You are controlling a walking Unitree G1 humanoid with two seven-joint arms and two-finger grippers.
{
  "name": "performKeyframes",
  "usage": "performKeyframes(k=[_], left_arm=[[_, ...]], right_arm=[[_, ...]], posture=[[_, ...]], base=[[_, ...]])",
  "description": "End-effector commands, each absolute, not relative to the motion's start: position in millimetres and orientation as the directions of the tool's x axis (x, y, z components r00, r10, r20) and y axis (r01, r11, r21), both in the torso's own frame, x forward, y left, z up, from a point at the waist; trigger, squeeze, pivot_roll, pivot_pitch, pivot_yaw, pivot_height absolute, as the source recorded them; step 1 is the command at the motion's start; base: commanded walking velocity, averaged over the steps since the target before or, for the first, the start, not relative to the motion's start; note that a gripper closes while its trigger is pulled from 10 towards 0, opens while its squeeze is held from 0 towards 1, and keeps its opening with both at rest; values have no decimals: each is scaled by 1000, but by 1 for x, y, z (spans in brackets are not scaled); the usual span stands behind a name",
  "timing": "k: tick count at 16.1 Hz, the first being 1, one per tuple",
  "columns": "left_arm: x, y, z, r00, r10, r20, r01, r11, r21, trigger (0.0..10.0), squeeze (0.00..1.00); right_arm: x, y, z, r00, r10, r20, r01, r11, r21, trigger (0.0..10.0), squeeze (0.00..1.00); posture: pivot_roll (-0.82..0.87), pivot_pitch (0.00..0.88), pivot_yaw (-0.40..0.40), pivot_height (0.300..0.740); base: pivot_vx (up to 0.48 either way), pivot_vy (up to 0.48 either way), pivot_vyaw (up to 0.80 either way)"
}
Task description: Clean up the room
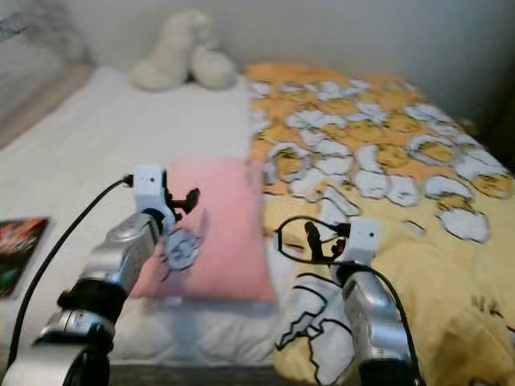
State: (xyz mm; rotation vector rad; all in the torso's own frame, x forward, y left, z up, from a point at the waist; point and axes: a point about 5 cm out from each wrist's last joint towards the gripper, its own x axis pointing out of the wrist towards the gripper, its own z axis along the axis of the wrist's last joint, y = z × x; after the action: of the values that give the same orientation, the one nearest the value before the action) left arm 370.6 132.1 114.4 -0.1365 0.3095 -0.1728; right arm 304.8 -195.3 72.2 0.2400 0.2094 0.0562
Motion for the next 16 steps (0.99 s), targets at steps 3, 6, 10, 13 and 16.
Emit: performKeyframes(k=[3,6,10,13,16], left_arm=[[383,137,121,938,-165,-303,116,978,-173,10000,0],[388,160,130,957,-97,-275,58,988,-145,10000,0],[383,155,120,939,-156,-307,91,973,-214,10000,0],[367,139,106,905,-236,-355,112,935,-337,10000,0],[350,112,92,844,-316,-434,144,912,-385,10000,0]], right_arm=[[320,-198,78,978,93,-184,-39,959,281,10000,0],[328,-184,85,974,167,-150,-106,932,346,10000,0],[326,-171,74,960,217,-175,-130,903,410,10000,0],[321,-155,69,946,275,-172,-168,869,466,10000,0],[329,-136,63,927,324,-187,-188,835,517,10000,0]], posture=[[77,0,4,740],[64,28,4,740],[98,102,-12,740],[111,146,-23,740],[130,197,-20,740]], base=[[0,0,0],[0,0,0],[0,0,0],[0,0,0],[0,0,0]])
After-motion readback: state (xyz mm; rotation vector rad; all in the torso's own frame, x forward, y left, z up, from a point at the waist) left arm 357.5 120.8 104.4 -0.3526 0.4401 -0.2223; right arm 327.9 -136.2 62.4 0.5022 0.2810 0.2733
